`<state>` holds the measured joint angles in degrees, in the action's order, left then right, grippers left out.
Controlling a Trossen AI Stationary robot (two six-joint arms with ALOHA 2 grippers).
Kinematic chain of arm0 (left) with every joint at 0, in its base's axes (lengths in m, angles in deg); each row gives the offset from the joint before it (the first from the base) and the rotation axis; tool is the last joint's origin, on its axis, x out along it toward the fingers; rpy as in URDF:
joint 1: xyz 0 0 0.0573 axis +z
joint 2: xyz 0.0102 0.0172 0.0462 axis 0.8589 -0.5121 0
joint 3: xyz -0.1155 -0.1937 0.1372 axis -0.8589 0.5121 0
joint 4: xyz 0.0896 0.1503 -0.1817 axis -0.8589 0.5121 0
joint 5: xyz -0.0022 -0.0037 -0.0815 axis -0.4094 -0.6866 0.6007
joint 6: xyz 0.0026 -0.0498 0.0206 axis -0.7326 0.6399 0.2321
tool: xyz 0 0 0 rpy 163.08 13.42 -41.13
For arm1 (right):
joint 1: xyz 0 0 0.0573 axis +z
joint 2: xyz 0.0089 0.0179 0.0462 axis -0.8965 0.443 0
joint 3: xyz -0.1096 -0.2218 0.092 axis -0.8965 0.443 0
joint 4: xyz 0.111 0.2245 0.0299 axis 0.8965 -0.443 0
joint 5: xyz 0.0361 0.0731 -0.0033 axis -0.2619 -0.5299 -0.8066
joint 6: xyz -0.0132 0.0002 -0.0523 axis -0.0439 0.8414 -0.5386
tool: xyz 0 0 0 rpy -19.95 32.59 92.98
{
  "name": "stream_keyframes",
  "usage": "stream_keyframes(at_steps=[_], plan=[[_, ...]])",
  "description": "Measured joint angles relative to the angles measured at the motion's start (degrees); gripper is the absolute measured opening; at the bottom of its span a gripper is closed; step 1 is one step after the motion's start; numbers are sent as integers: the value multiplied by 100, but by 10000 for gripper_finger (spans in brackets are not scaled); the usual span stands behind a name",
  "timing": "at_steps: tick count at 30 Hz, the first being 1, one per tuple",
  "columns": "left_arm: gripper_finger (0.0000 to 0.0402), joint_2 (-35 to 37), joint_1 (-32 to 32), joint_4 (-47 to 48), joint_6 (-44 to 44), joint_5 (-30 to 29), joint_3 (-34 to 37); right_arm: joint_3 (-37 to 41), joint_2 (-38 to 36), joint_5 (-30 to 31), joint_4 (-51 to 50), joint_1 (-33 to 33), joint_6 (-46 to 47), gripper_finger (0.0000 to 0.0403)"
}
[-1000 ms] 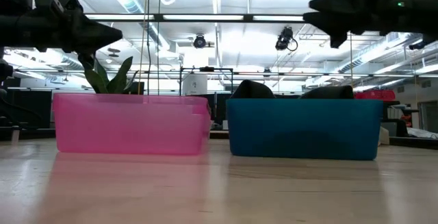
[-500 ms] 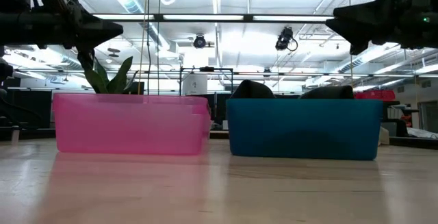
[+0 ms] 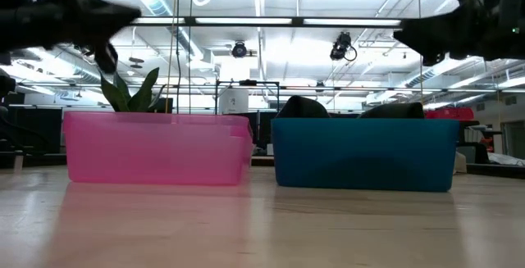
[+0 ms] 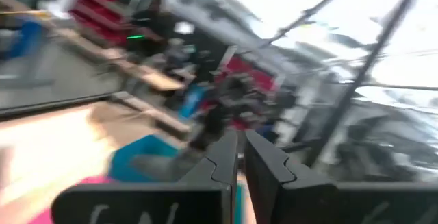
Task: Pick & Place hat
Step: Put the black cap into the blue bin
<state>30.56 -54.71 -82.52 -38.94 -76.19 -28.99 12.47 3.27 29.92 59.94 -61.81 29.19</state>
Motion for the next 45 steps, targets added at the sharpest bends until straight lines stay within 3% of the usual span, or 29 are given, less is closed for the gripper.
stream_keyframes(at_steps=[4,8,19,22,31,36,45], plan=[[28,2,-185,-974,71,801,1,0,-136,1,-358,0,-143,173],[28,2,-522,-1505,-47,1211,2,-2,-231,2,-722,0,-284,173],[28,0,-1369,-2064,-391,882,2,-2,-358,4,-1463,0,-694,173],[28,2,-1628,-2398,-538,885,2,-2,-356,20,-1744,0,-1195,173],[28,-25,-2368,-2915,-1128,481,-49,-2,-356,551,-2232,2,-1543,173],[28,-584,-2674,-2952,-1335,266,-396,-2,-356,557,-2404,2,-1588,173],[28,-2694,-3036,-2929,-1598,6,-1433,-2,-352,1151,-2747,-2,-1395,173]])
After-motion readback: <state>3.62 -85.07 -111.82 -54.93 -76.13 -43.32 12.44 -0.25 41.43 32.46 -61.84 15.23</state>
